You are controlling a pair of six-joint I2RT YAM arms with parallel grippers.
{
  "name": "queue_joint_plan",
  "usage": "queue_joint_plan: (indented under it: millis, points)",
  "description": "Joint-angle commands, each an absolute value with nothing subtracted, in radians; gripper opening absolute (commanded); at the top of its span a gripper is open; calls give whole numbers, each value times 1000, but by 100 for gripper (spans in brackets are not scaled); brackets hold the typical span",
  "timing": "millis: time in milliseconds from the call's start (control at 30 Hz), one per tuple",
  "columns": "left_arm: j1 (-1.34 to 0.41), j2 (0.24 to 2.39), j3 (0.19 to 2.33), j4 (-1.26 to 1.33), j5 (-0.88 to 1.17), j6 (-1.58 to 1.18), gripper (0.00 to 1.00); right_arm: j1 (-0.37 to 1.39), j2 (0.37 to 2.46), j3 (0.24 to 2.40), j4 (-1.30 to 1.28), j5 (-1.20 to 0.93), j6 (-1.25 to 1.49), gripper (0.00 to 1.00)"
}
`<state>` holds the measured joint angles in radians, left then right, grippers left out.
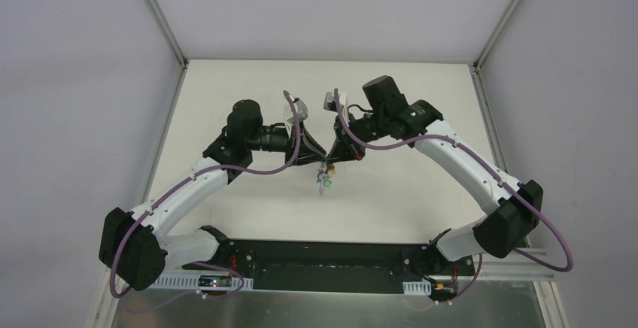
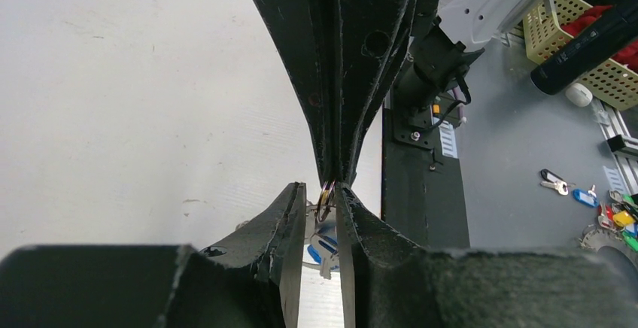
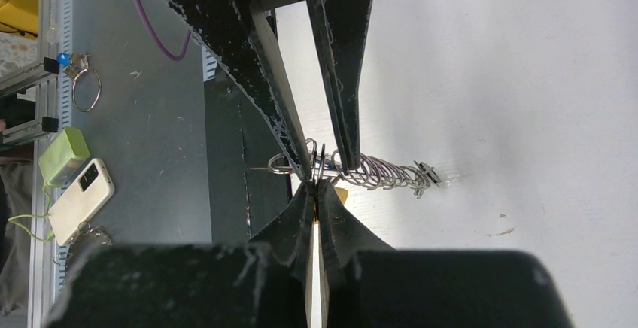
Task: Put the keys on the keyring
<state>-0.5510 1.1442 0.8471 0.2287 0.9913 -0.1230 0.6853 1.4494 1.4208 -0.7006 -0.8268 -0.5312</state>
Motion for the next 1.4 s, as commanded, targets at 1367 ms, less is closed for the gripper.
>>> queue_joint_plan:
  millis: [1367]
  points:
    - [-560,1096,884,289,1024,-217,0,563,1383,1306,-503,-1072,-380,28]
